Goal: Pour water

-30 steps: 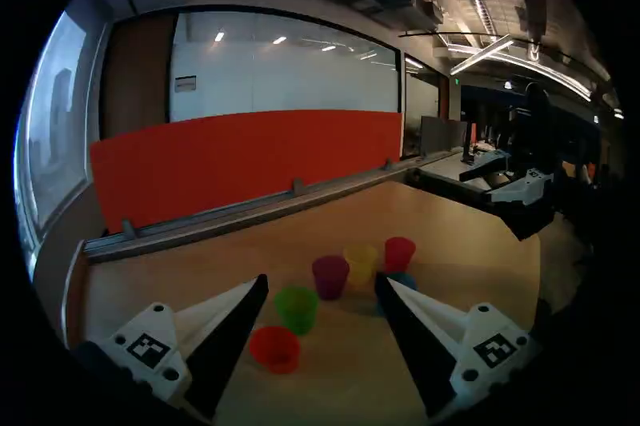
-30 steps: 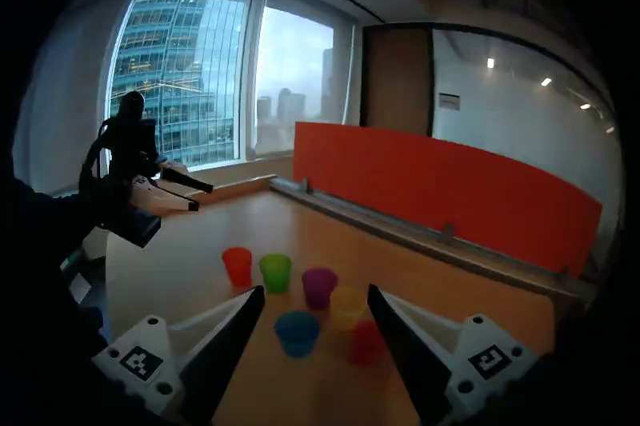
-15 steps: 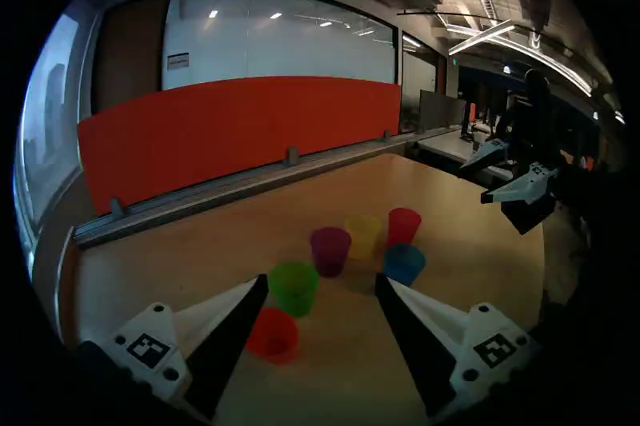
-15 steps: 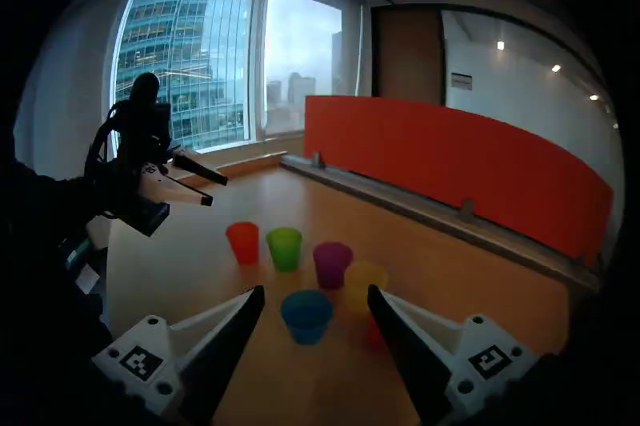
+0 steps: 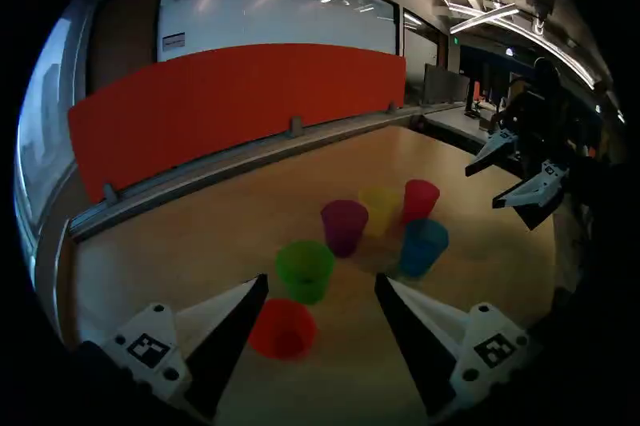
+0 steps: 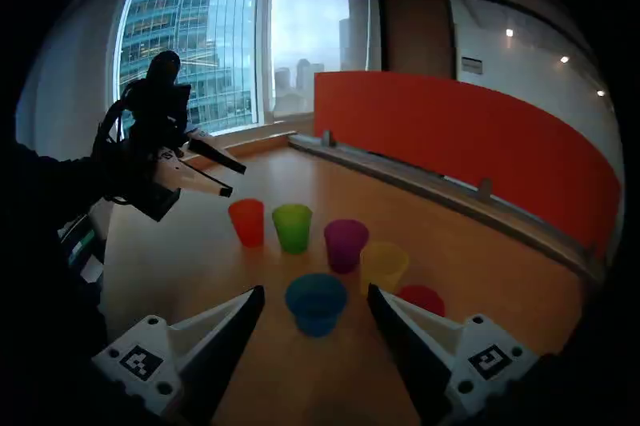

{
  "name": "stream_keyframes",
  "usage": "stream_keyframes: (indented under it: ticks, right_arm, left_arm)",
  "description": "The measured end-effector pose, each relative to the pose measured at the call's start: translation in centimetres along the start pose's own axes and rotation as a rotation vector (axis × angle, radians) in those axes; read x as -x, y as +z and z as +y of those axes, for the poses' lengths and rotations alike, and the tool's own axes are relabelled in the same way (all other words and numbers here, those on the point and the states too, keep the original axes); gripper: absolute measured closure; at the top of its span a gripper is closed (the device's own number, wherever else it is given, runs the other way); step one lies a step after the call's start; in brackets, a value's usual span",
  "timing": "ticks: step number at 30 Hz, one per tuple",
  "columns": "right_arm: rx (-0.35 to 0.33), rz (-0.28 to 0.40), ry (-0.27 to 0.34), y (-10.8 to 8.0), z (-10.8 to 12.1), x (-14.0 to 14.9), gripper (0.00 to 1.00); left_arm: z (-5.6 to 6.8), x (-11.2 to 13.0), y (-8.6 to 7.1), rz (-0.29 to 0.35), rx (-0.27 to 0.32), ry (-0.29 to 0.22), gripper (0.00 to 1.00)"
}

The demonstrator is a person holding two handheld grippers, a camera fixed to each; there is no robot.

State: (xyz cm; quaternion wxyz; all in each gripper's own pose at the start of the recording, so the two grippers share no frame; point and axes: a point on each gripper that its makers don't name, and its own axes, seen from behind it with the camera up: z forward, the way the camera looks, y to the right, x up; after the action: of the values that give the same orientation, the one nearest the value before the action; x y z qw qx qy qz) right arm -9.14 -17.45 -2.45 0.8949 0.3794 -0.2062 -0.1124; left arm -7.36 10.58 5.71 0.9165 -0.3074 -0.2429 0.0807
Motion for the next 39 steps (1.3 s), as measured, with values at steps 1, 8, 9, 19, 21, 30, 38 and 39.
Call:
stream_keyframes:
  ticks: [1, 8, 9, 19, 21, 30, 38, 39]
  right_arm:
    - [-0.002, -0.005, -0.001, 0.2, 0.0, 0.2, 0.0]
    - [-0.021, -0.031, -0.007, 1.7, -0.2, 1.6, 0.0]
    - [-0.023, -0.035, -0.008, 1.9, -0.2, 1.8, 0.0]
    - [-0.043, -0.052, 0.004, 3.6, -0.4, 2.8, 0.0]
    - [-0.047, -0.053, 0.006, 3.8, -0.5, 2.9, 0.0]
    - [-0.058, -0.06, 0.004, 4.6, -0.6, 2.8, 0.0]
    - [-0.063, -0.067, 0.006, 5.1, -0.5, 2.9, 0.0]
    - [-0.063, -0.067, 0.006, 5.2, -0.5, 2.9, 0.0]
  left_arm:
    - [-0.1, 0.3, 0.3, -0.01, 0.001, 0.002, 0.0]
    - [-0.9, 1.8, 2.9, -0.086, 0.008, 0.004, 0.0]
    - [-1.1, 2.0, 3.3, -0.097, 0.009, 0.003, 0.0]
    - [-1.7, 3.1, 6.7, -0.176, 0.025, 0.008, 0.0]
    - [-1.7, 3.4, 7.2, -0.191, 0.029, 0.009, 0.0]
    - [-2.1, 3.8, 8.9, -0.233, 0.028, 0.013, 0.0]
    - [-1.9, 4.2, 9.9, -0.252, 0.032, 0.015, 0.0]
    - [-1.8, 4.3, 10.1, -0.254, 0.033, 0.016, 0.0]
